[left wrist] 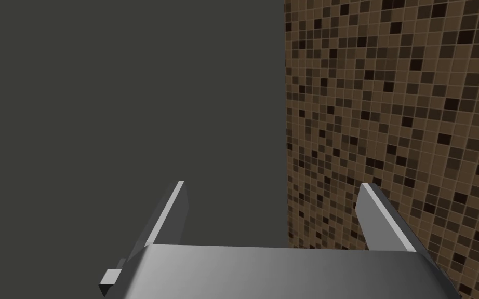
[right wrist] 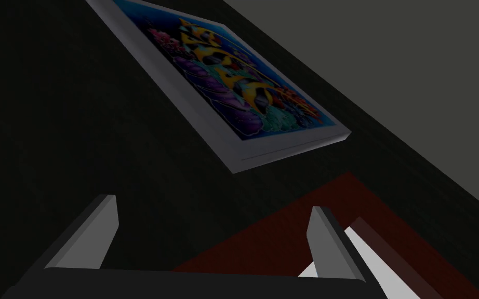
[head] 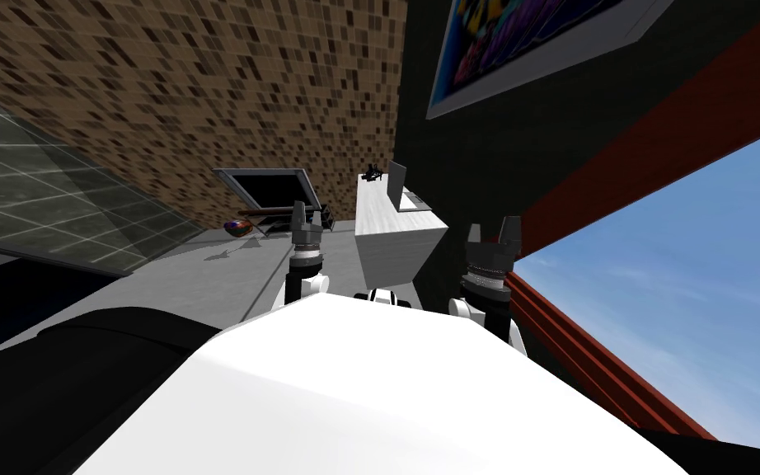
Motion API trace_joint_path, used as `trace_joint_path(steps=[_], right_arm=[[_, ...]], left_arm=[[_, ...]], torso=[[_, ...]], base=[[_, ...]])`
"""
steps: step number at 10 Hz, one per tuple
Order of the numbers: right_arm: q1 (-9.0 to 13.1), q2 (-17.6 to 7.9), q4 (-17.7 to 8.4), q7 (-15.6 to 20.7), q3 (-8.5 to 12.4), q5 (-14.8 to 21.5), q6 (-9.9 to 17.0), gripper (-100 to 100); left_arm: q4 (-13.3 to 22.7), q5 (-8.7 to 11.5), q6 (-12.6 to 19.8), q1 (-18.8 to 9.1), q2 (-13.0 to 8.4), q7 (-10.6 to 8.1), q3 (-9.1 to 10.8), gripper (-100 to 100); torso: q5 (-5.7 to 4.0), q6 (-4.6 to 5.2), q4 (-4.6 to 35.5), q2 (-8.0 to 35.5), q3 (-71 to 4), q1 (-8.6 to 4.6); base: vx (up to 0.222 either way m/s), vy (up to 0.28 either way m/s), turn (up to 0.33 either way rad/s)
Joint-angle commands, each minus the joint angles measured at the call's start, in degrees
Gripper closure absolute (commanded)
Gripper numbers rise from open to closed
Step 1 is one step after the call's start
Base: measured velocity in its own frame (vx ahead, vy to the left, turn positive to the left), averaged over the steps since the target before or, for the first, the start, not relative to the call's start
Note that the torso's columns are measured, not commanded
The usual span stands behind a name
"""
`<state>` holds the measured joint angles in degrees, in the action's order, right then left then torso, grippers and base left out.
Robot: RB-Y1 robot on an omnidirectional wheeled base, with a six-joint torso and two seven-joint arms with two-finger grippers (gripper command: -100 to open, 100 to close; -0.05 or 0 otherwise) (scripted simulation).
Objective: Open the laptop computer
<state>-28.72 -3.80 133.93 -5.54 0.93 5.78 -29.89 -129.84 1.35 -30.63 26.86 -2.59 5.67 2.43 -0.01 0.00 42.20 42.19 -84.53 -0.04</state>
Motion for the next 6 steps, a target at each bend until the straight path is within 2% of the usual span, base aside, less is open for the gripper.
trace_joint_path(steps=[1,3,4,5,6], right_arm=[[2.71,-4.30,-0.18,2.52,-1.88,0.21,4.23,-100],[5.49,-7.05,-0.41,5.17,-4.14,0.57,8.14,-100],[5.49,-7.05,-0.41,5.17,-4.14,0.57,8.59,-100],[7.07,-8.32,-0.51,6.69,-5.45,0.77,11.03,-100],[8.76,-9.53,-0.60,8.31,-6.85,0.98,12.36,-100]], left_arm=[[0.00,0.00,0.00,0.00,0.00,0.00,0.00,0],[0.00,0.00,0.00,0.00,0.00,0.00,0.00,0],[0.00,0.00,0.00,0.00,0.00,0.00,0.00,0],[0.00,0.00,0.00,0.00,0.00,0.00,0.00,0],[0.00,0.00,0.00,0.00,0.00,0.00,0.00,0]], torso=[[0.00,0.00,0.05,0.04,-0.05,0.00],[0.01,0.00,0.06,0.04,-0.06,0.04],[0.01,0.01,0.07,0.07,-0.05,0.01],[0.02,0.03,0.09,0.13,-0.02,0.06],[0.02,-0.01,0.10,0.14,0.00,0.08]], base=[[0.025,-0.033,0.109],[0.033,-0.043,0.122],[0.022,-0.036,0.036],[0.015,-0.031,0.087],[0.023,-0.050,0.141]])
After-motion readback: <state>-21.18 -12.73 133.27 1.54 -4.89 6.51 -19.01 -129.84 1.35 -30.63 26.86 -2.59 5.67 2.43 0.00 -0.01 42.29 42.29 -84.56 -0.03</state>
